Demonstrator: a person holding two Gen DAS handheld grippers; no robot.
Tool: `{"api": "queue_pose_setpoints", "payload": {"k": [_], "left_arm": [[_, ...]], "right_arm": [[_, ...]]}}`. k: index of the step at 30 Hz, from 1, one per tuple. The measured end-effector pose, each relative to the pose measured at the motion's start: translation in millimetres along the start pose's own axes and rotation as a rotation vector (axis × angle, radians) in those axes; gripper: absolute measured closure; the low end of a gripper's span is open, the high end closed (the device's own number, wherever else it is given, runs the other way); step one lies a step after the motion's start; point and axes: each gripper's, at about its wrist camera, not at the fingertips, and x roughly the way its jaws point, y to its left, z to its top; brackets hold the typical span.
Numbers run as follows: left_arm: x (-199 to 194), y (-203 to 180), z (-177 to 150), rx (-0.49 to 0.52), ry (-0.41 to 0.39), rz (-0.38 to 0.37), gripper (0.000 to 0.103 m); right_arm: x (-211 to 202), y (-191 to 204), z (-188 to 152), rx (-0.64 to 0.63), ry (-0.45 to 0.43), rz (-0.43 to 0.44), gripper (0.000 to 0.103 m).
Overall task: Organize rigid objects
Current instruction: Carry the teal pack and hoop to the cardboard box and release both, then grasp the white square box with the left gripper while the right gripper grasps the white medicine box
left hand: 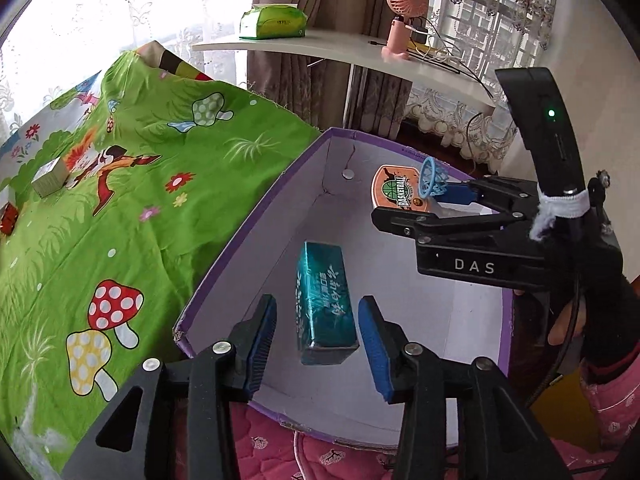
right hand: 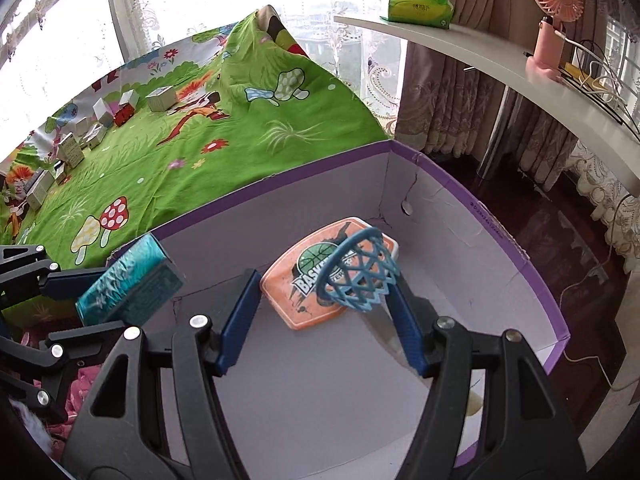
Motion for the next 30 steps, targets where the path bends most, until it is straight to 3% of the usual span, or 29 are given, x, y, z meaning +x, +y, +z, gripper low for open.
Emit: {"api": "queue_pose_setpoints", "payload": {"k": [4, 8, 11, 14, 16, 19, 24, 26, 27, 29, 30], "left_arm": [[-29, 46, -10, -0.144, -0.134, 0.035, 0.039], [-74, 99, -26, -0.213, -0.290, 0.276, 0.017], [-95, 143, -43, -0.244, -0.332, 0.402, 0.000], [-87, 191, -64, -0.310, -0.204, 0.493, 0.000], [-79, 224, -78, -0.361, -0.116, 0.531, 0.000], [-86, 268, -111, -0.465, -0.067, 0.628, 0.000], [-111, 326, -148, -0.606, 0.015, 0.754, 0.000], [-117, 344, -160, -0.656, 0.043, 0.772, 0.000], [-120, 353, -167, -0.687, 0.051, 0.758, 0.000], [-128, 367, -178, -0.789, 0.025, 0.656, 0.000], [-131, 369, -180, -0.798, 0.012, 0.675, 0.000]], "right_arm": [[2, 9, 11, 0.030, -0.011, -0.007, 0.024], [6, 66, 34, -0.090, -0.046, 0.093, 0.023], [16, 119, 62, -0.195, -0.092, 0.201, 0.016], [50, 177, 96, -0.310, -0.100, 0.271, 0.010], [87, 211, 118, -0.352, -0.037, 0.284, 0.010], [146, 253, 148, -0.401, 0.061, 0.261, 0.010], [213, 293, 182, -0.483, 0.136, 0.250, 0.009], [230, 299, 198, -0.466, 0.131, 0.278, 0.007], [238, 302, 205, -0.465, 0.124, 0.272, 0.006], [255, 311, 222, -0.471, 0.125, 0.281, 0.002], [264, 317, 231, -0.481, 0.127, 0.282, 0.001]]}}
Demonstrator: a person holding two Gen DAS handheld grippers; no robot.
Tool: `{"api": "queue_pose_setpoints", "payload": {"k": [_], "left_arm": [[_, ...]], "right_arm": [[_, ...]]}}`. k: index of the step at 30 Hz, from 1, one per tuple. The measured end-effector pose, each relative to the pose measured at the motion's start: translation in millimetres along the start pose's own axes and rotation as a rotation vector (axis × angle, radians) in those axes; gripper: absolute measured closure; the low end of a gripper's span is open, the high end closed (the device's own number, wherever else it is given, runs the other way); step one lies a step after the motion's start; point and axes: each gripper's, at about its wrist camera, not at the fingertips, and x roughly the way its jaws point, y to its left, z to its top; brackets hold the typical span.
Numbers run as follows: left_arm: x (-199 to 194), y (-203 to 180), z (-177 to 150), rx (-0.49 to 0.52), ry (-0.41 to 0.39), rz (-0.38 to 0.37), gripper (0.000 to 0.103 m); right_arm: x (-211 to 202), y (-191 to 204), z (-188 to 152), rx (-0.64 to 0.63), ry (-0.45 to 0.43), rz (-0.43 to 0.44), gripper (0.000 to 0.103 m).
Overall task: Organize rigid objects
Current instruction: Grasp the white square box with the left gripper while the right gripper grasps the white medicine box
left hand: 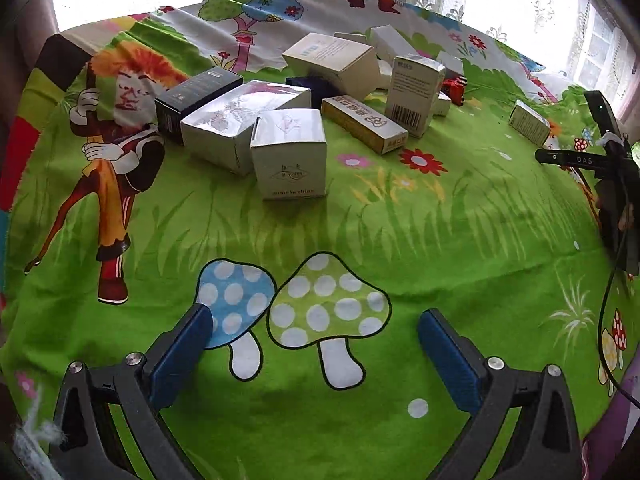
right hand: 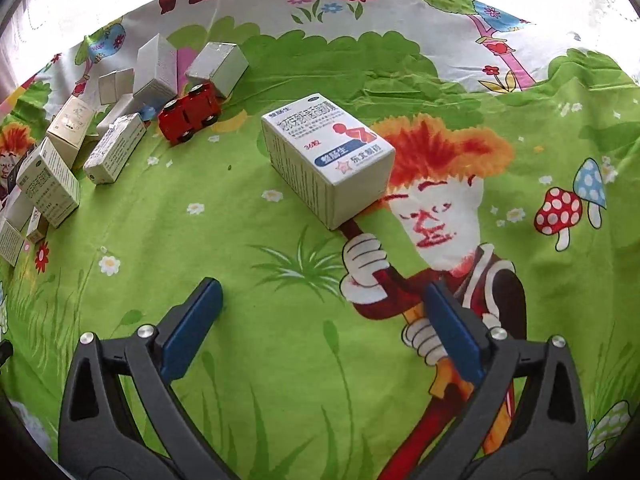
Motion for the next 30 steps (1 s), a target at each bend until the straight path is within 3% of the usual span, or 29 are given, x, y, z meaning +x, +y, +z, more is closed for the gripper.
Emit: {"api": "queue_pose_setpoints", "payload": {"k": [5, 9, 10, 12, 14, 18, 21, 27, 28, 29, 30], "left_arm": [[-1, 3, -5, -0.007, -0.019, 0.022, 0.000], [-1, 6, -4, -0.012, -0.016, 0.021, 0.000], [-1, 7, -4, -0.012, -0.017, 0.021, 0.000], [1, 6, -1, -0.011, -0.013, 0.020, 0.000], [4, 4, 3, -0.011, -0.007, 0.021, 0.000], [13, 4, 17, -0.019, -0.001, 0.027, 0.000], [25, 5, 36, -0.039, 0.016, 0.041, 0.000], [54, 11, 80, -0.143, 0.023, 0.110, 0.000], [55, 10, 84, -0.145, 0.014, 0.114, 0.004], [52, 9, 84, -0.142, -0.014, 0.113, 0.027], [45, 6, 82, -0.139, -0.040, 0.108, 0.061]], "right_arm": [[34, -11, 48, -0.058, 0.021, 0.037, 0.001], [43, -16, 60, -0.091, -0.003, 0.073, 0.001], [38, -16, 57, -0.093, -0.024, 0.083, 0.017], [21, -12, 48, -0.087, -0.050, 0.111, 0.059], [2, 0, 28, -0.095, -0.051, 0.158, 0.059], [-29, 50, -20, -0.196, -0.046, 0.111, 0.059], [-44, 80, -45, -0.209, -0.047, 0.123, 0.059], [-41, 118, -52, -0.205, -0.106, 0.123, 0.057], [-38, 118, -48, -0.194, -0.103, 0.133, 0.057], [-38, 115, -48, -0.187, -0.102, 0.143, 0.057], [-37, 115, -47, -0.182, -0.102, 0.149, 0.056]]}}
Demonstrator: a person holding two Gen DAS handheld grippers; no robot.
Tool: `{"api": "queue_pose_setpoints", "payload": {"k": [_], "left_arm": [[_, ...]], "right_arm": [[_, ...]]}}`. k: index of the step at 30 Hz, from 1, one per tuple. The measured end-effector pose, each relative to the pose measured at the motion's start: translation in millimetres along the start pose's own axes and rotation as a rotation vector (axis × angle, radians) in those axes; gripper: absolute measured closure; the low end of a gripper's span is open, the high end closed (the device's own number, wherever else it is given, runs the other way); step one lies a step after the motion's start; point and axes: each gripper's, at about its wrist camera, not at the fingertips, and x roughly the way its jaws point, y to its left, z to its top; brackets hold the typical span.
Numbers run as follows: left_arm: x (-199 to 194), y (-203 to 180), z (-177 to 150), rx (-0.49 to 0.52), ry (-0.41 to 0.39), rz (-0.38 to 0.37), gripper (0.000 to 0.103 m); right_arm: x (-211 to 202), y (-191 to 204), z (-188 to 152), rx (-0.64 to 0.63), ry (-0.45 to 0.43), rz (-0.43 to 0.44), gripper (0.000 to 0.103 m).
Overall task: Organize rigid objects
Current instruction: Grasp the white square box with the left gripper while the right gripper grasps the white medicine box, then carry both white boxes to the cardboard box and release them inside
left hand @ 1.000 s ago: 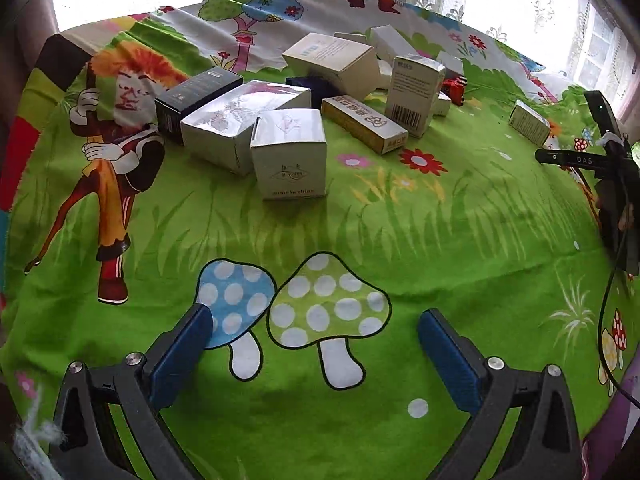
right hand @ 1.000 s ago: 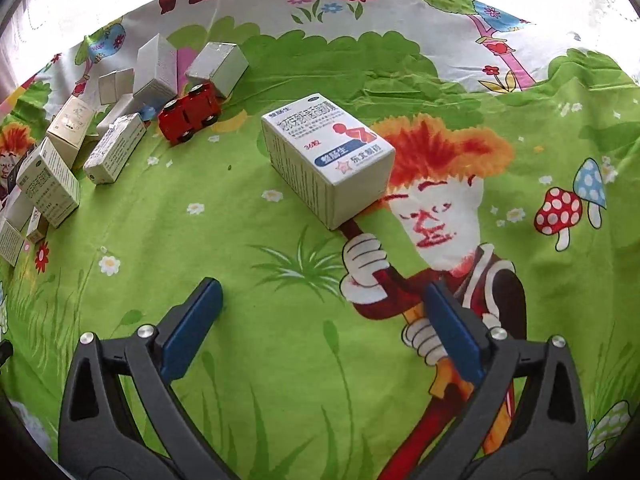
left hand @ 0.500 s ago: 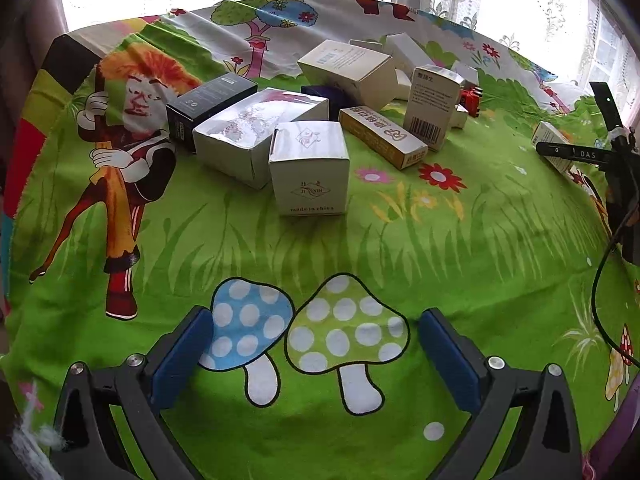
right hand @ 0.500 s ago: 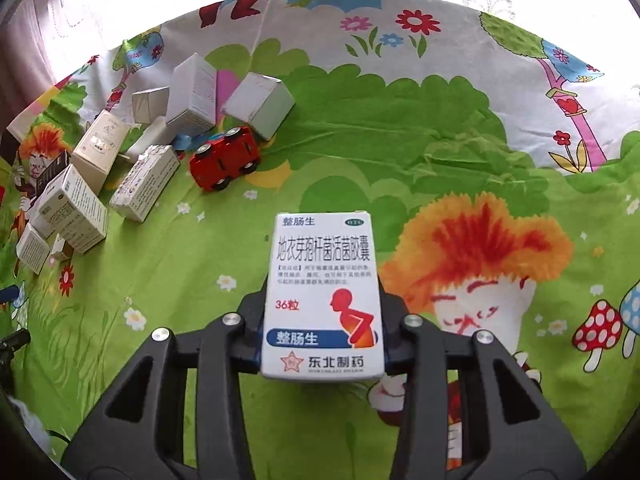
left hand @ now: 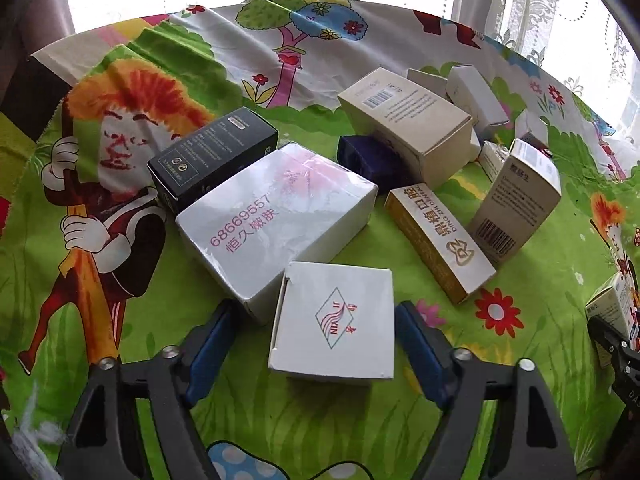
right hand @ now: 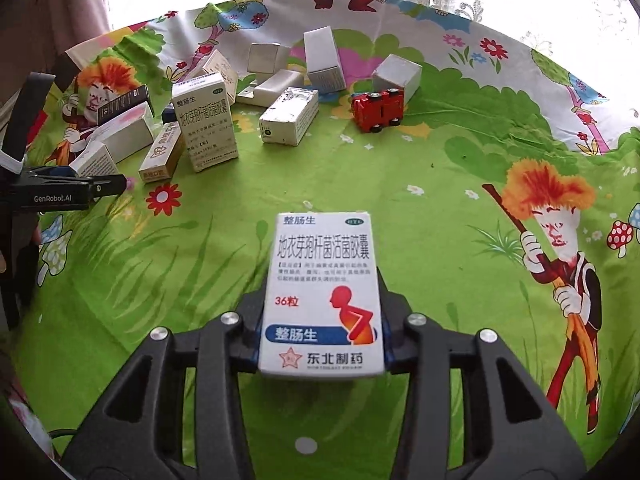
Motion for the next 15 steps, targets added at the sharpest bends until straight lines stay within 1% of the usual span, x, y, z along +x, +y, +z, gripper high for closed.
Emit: {"api": "queue_pose_setpoints", "payload": {"k": [2, 3, 5, 7, 8, 10, 13, 15], "left_arm": [[-11, -1, -11, -0.013, -0.001, -0.046, 0.062], [-17, -1, -19, -0.018, -0.009, -0.046, 0.062], [-28, -5, -37, 0.024, -0.038, -0.013, 0.062], [-37, -4, -50, 0.044, -0.066, -0.015, 0.062], [-39, 0, -53, 0.032, -0.065, -0.031, 0.062], [-39, 5, -50, 0.013, -0.065, -0.039, 0.062], [-35, 4, -48, 0.029, -0.065, -0.012, 0.062], [-34, 4, -49, 0.025, -0.064, -0.015, 0.061]], "right_arm": [[-1, 3, -1, -0.002, -0.002, -0.003, 0.056], [-1, 3, -1, -0.005, -0.002, -0.006, 0.056], [-2, 3, -2, -0.003, -0.002, -0.003, 0.056], [-3, 2, -2, 0.004, -0.003, 0.003, 0.056], [-3, 2, -2, 0.004, -0.003, 0.004, 0.056], [-3, 2, -2, 0.003, -0.003, 0.003, 0.056], [-3, 2, -2, 0.004, -0.003, 0.004, 0.056], [-3, 3, -2, 0.000, -0.003, -0.002, 0.057]]}}
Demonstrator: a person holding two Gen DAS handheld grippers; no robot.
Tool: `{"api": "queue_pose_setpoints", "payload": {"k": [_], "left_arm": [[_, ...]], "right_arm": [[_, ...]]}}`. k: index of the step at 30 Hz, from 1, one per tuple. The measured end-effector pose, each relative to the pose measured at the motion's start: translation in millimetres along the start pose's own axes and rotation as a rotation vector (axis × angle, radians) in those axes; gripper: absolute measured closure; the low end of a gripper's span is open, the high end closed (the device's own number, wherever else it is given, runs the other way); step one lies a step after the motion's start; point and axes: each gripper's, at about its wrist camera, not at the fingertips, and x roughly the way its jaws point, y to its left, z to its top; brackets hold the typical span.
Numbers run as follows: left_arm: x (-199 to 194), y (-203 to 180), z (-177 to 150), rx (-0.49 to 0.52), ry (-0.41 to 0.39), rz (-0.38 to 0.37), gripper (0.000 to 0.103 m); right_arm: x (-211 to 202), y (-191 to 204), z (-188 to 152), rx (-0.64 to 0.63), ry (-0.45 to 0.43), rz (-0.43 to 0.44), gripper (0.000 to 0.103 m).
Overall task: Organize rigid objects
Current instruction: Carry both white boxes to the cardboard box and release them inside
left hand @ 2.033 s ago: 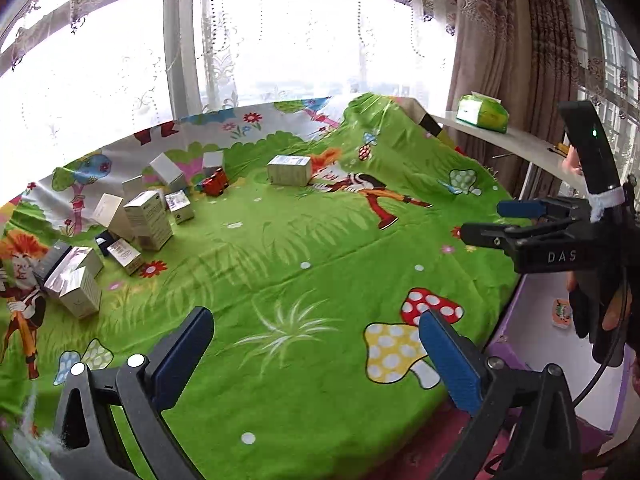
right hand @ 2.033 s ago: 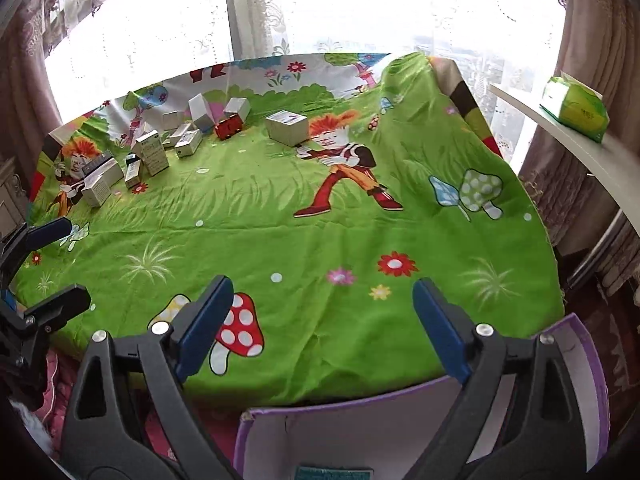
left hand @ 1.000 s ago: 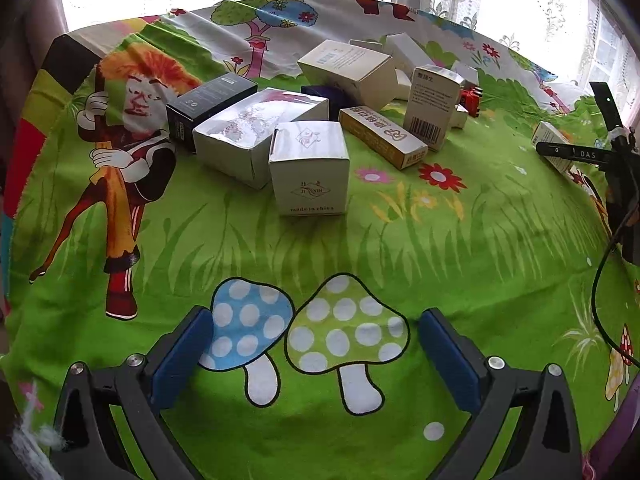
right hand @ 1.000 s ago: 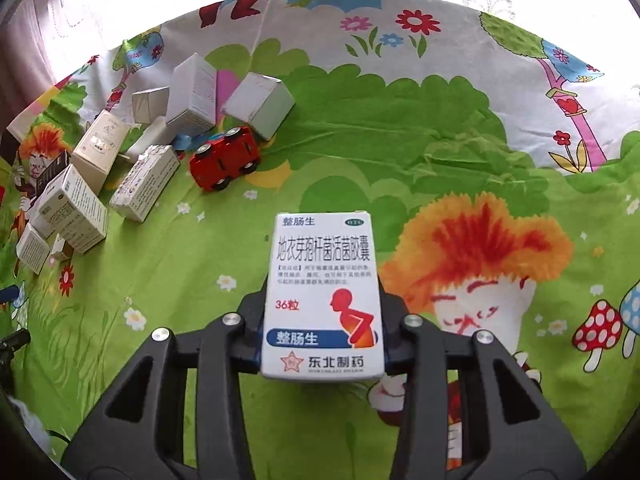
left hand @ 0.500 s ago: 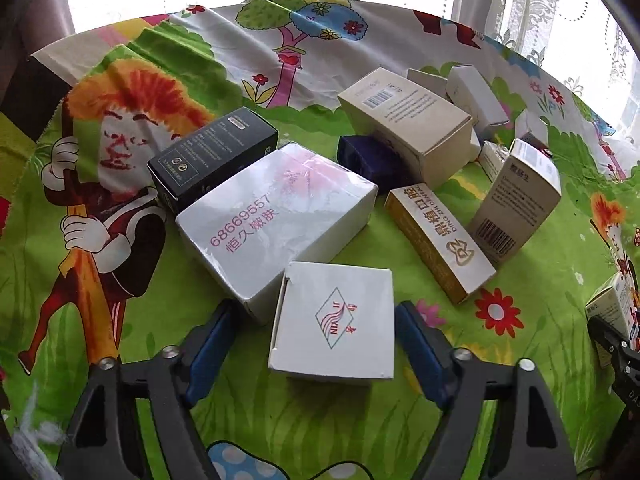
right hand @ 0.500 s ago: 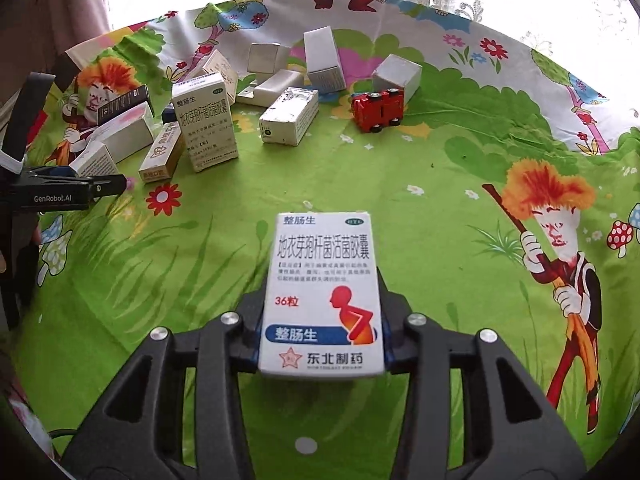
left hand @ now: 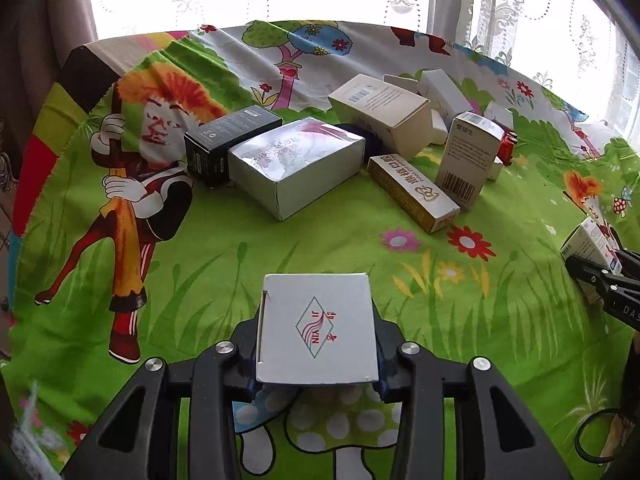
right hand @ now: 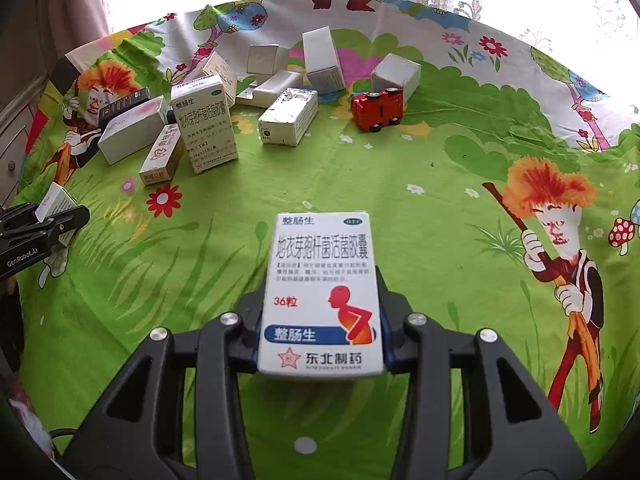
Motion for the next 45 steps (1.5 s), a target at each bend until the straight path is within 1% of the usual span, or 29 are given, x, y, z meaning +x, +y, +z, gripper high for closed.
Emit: {"api": "queue_pose_setpoints", "payload": {"k": [2, 5, 6, 7, 8, 10, 11, 15, 17, 20, 22, 25, 28, 35, 45], "left_arm": [[1, 1, 1, -0.007, 0.000, -0.008, 0.062], [2, 2, 1, -0.009, 0.000, -0.010, 0.062], [1, 2, 0, -0.011, 0.000, -0.006, 0.062], [-1, 4, -2, -0.016, 0.003, -0.004, 0.062], [-5, 6, -5, -0.030, 0.007, -0.020, 0.062], [-17, 13, -16, -0.069, 0.013, -0.070, 0.062], [-22, 14, -21, -0.070, 0.011, -0.080, 0.062], [-45, 13, -36, -0.026, -0.019, -0.082, 0.062], [-58, 16, -41, -0.022, -0.036, -0.087, 0.062], [-70, 23, -49, -0.028, -0.032, -0.096, 0.062], [-78, 26, -55, -0.028, -0.022, -0.103, 0.062], [-95, 25, -65, -0.003, -0.035, -0.096, 0.062], [-112, 18, -70, 0.037, -0.050, -0.087, 0.062], [-141, -4, -74, 0.114, -0.085, -0.111, 0.062], [-163, -46, -86, 0.219, -0.091, -0.144, 0.062]], "right_arm": [[0, 1, 0, -0.005, 0.001, -0.012, 0.058], [-2, 5, 1, 0.050, 0.028, -0.048, 0.058], [-6, 11, 1, 0.065, 0.038, -0.044, 0.059], [-12, 19, -2, 0.083, 0.029, -0.020, 0.059], [-20, 30, -5, 0.094, 0.019, -0.007, 0.059], [-34, 53, -14, 0.077, 0.008, -0.017, 0.059], [-40, 62, -18, 0.076, 0.003, -0.017, 0.059], [-60, 87, -34, 0.077, -0.012, 0.013, 0.059], [-69, 98, -40, 0.062, -0.017, 0.010, 0.059], [-84, 112, -47, 0.054, -0.021, 0.023, 0.059], [-95, 121, -51, 0.039, -0.029, 0.013, 0.059], [-115, 131, -58, 0.017, -0.049, -0.005, 0.059], [-132, 133, -64, 0.016, -0.068, -0.017, 0.059], [-168, 125, -76, 0.036, -0.110, -0.045, 0.059], [-210, 98, -104, 0.085, -0.149, -0.077, 0.059]]}}
